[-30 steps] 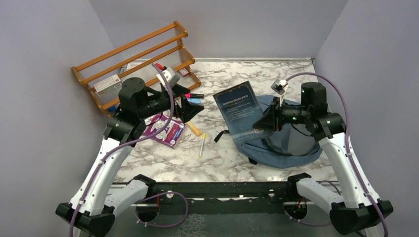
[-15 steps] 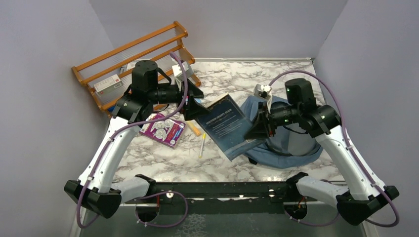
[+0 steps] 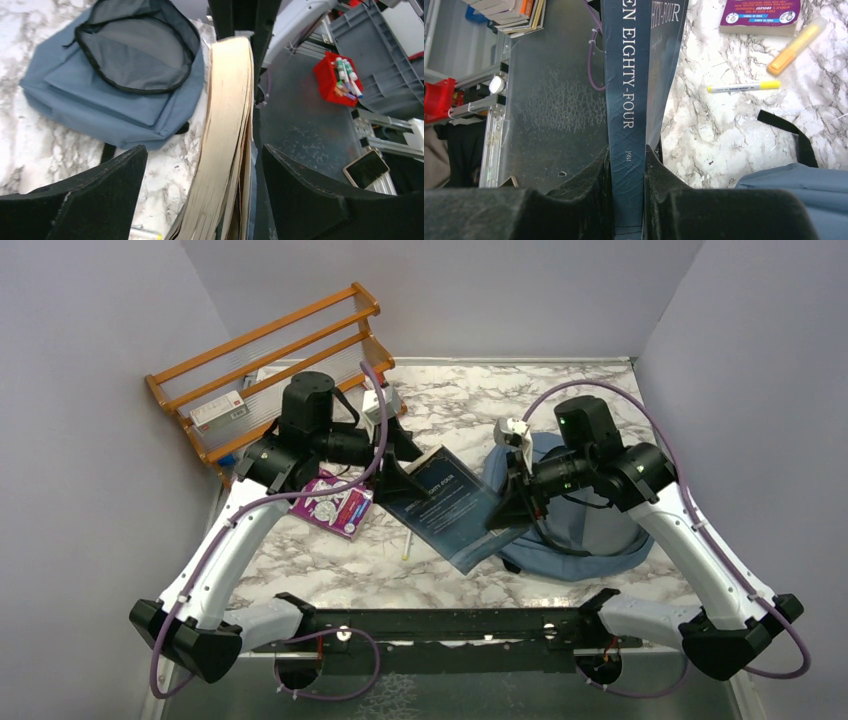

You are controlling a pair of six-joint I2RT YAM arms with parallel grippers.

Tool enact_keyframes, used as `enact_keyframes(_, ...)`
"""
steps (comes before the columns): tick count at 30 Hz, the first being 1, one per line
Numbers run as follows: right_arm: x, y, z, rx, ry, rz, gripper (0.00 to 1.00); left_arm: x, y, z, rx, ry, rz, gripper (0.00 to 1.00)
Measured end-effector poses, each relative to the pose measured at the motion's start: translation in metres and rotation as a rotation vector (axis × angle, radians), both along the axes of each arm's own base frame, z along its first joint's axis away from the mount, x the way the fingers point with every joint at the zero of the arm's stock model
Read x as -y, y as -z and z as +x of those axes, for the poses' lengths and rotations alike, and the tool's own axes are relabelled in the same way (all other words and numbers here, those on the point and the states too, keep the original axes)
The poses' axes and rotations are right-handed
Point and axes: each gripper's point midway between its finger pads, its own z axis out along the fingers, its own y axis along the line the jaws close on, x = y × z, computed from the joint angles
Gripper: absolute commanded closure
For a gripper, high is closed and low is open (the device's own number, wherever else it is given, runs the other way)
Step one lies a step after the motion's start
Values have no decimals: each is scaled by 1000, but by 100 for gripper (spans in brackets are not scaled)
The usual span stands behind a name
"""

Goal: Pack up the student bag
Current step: Pick up the book from the center of the board.

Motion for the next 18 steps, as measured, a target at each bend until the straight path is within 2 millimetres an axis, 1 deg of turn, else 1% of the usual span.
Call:
enact_keyframes(3,-3,-6,3,12,-9,2,99,3,9,-9,-40,38,6,24)
enact_keyframes(5,-6,-10,6,24,-19,6,99,5,13,-12,-61,57,11,33)
enact_keyframes(8,-12,-8,4,18,-47,-4,99,7,17,-16,-90,74,16,56)
enact_keyframes(10,-16,-2,3,6,-64,-22,99,8,17,-18,-93,80,16,71)
enact_keyframes(13,-18,7,6,-3,-63,-56,98,9,17,-22,-101,96,15,96)
enact_keyframes(14,-18,9,8,2,-57,-63,97,9,17,-24,-107,101,16,100)
enact_keyframes(17,-17,9,10,25,-45,-72,87,9,17,-24,-106,103,15,100)
enact_keyframes(18,-16,9,10,33,-40,-76,78,10,17,-24,-103,105,14,100)
